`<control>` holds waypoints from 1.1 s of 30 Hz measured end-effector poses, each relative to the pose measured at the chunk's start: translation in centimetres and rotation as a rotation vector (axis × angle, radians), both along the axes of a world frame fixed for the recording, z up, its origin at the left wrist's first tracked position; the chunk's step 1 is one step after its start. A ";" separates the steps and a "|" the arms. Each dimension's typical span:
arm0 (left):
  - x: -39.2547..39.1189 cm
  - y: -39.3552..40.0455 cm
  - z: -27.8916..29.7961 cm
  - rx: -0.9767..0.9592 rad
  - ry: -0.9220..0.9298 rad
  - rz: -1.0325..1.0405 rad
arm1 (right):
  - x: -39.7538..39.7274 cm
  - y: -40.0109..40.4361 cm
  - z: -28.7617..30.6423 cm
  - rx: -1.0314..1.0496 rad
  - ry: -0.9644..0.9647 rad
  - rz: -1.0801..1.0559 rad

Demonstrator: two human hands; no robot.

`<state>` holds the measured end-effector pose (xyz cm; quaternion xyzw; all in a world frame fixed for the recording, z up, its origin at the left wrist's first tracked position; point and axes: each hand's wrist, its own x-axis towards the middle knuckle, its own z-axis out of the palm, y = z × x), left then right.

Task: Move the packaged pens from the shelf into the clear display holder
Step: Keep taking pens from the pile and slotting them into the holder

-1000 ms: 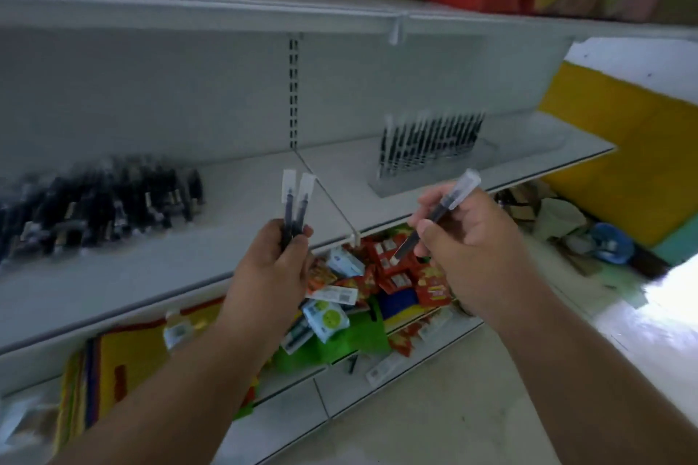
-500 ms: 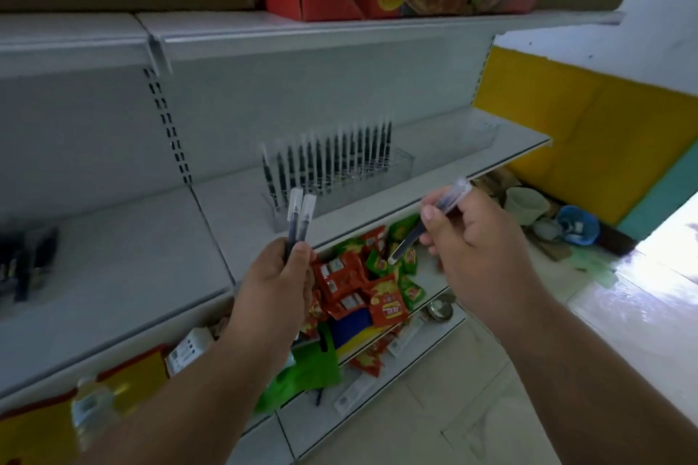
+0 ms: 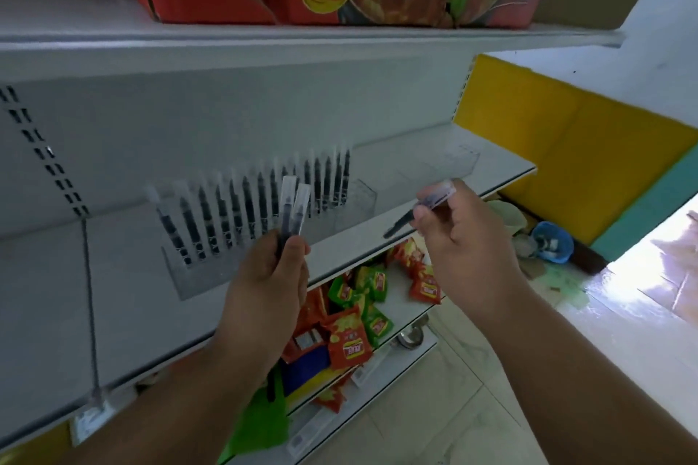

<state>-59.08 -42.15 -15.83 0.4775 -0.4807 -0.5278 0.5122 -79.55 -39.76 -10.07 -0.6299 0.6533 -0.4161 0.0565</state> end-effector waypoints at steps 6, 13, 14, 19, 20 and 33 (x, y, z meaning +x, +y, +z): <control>-3.2 -1.7 -0.9 0.028 0.037 0.169 | -3.6 -9.6 0.2 -0.080 -0.005 0.194; -7.3 -1.2 -1.3 0.037 0.133 0.421 | -4.8 -16.8 -0.2 0.016 0.118 0.461; -7.9 -0.9 -1.4 0.040 0.133 0.450 | -4.9 -17.3 -0.2 0.034 0.137 0.497; -9.8 -0.3 -1.4 0.078 0.173 0.522 | -4.7 -19.5 -0.2 0.151 0.280 0.583; -10.1 -0.5 -1.2 0.081 0.188 0.527 | -4.7 -19.8 -0.3 0.174 0.283 0.588; -11.4 -1.4 -0.5 0.081 0.171 0.539 | -5.5 -16.2 -1.9 0.207 -0.082 0.700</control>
